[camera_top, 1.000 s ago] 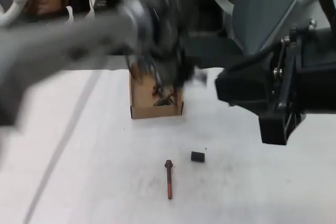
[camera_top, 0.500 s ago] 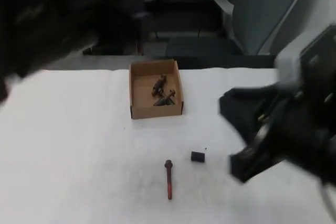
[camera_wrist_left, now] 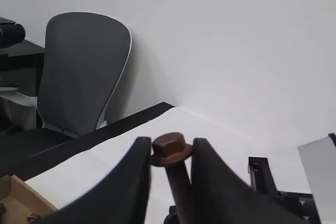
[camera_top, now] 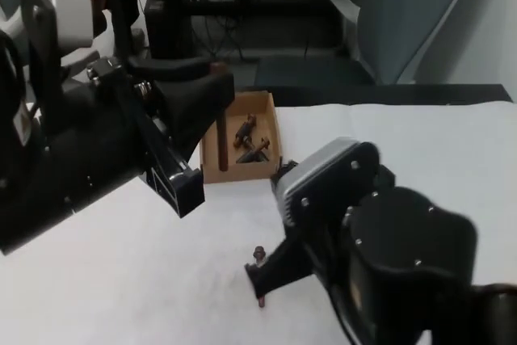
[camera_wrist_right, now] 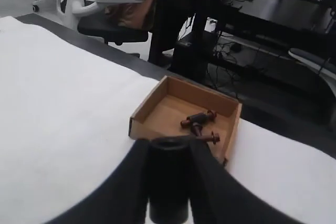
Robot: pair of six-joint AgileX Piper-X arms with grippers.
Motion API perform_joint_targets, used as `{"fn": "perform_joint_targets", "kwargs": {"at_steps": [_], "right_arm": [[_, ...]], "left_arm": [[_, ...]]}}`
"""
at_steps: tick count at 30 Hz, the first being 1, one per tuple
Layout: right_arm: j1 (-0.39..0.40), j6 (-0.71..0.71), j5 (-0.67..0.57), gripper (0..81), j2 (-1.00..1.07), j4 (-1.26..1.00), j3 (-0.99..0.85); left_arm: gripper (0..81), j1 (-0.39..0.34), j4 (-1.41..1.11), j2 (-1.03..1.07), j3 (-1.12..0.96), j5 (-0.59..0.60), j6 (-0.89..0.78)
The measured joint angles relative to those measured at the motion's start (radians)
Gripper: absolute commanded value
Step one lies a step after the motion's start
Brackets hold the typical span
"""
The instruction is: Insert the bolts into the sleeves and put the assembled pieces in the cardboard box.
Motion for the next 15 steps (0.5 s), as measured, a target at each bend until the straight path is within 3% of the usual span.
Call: {"fn": "perform_joint_targets", "kwargs": {"at_steps": [6, 12, 15], "right_arm": [[0.003, -0.01, -0.15, 0.6, 0.05, -0.387, 0.126], [0.005, -0.003, -0.573, 0.6, 0.052, -0.499, 0.21], [0.007, -0.001, -0.694, 0.6, 0.052, -0.514, 0.209]], "left_arm": [[1.8, 0.0, -0.086, 0.04, 0.02, 0.003, 0.0], [1.8, 0.0, -0.123, 0.094, 0.032, 0.055, 0.0], [1.8, 0.0, -0.123, 0.112, 0.051, 0.11, 0.0]]}}
